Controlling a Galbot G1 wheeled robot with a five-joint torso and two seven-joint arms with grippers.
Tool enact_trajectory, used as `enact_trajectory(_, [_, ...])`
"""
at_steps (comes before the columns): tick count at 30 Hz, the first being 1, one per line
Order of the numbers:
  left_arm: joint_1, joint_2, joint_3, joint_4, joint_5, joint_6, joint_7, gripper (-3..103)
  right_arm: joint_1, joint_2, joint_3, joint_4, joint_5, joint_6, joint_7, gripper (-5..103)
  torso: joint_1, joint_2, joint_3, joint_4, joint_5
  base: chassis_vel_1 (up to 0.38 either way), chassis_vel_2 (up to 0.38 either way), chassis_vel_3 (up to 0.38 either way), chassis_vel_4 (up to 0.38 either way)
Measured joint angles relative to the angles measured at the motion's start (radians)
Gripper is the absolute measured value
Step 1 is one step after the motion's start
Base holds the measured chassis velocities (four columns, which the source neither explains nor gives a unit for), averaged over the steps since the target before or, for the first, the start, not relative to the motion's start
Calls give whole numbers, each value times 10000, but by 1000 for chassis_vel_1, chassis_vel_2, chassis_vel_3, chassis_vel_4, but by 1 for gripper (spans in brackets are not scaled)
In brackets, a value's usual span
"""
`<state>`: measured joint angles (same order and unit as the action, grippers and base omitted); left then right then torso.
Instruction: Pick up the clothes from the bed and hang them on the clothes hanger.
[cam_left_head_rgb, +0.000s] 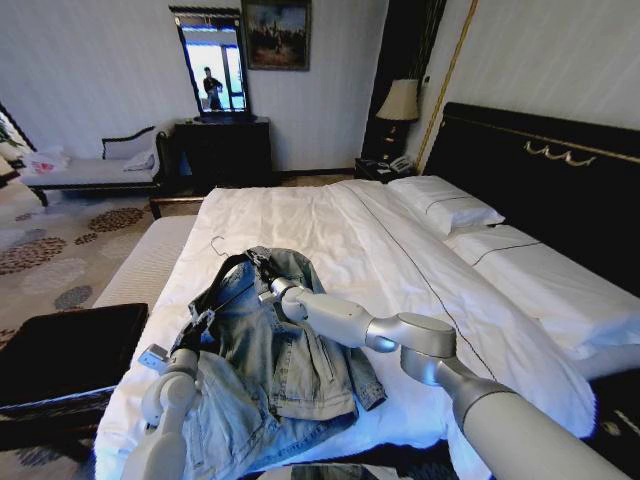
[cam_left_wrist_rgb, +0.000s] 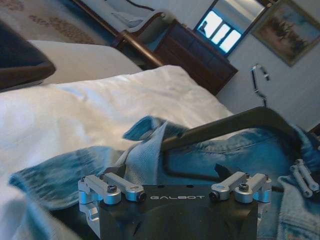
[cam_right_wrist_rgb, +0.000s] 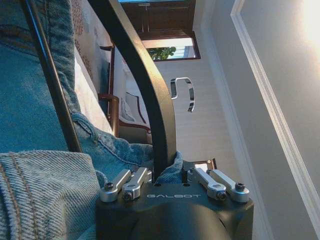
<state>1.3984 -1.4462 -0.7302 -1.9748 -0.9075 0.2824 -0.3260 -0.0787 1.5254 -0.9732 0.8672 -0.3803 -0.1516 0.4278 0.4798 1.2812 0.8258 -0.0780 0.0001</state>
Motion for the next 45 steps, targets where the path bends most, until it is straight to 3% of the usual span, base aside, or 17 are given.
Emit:
enact_trajectory(9, [628, -366, 33, -529, 112, -60, -22, 100, 3, -13, -50, -59, 3, 11, 14, 25, -1, 0, -1, 0, 1, 0, 0, 0, 0])
enact_trajectory(21, [-48, -327, 83, 335, -37, 70, -271, 103, 50, 225, -130, -157, 60, 44, 21, 25, 1, 1, -1, -2, -2, 0, 0, 0, 0])
enact_trajectory(25, [-82, -289, 112, 434, -37, 217, -374, 85, 35, 294, -140, -159, 89, 49, 73, 25, 0, 0, 0, 1, -1, 0, 0, 0, 0])
enact_trajectory(27, [-62, -290, 96, 443, -38, 221, -374, 85, 35, 294, -140, -159, 95, 52, 82, 25, 0, 0, -1, 0, -1, 0, 0, 0, 0])
enact_trajectory(32, [15, -271, -39, 451, -100, 228, -346, 63, 73, 259, -159, -158, 111, 78, 89, 25, 1, 0, -1, 0, -1, 0, 0, 0, 0])
enact_trajectory(33, [35, -247, -88, 446, -137, 233, -328, 63, 84, 250, -162, -159, 119, 82, 91, 25, 0, 0, -1, -1, -1, 0, 0, 0, 0])
enact_trajectory(36, [81, -192, -216, 401, -248, 240, -288, 46, 100, 229, -173, -172, 130, 86, 108, 25, 0, 0, -1, 0, -1, 0, 0, 0, 0])
enact_trajectory(39, [106, -170, -275, 390, -295, 240, -265, 41, 100, 220, -191, -176, 138, 87, 128, 25, 0, 1, 0, 0, -1, 0, 0, 0, 0])
enact_trajectory(42, [145, -159, -339, 390, -307, 232, -179, 25, 100, 212, -222, -180, 158, 87, 158, 25, 0, 1, 0, 0, -1, 0, 0, 0, 0])
enact_trajectory(45, [182, -158, -376, 381, -308, 214, -136, 20, 97, 209, -245, -181, 171, 83, 186, 25, 0, 1, -1, -1, -1, 0, 0, 0, 0])
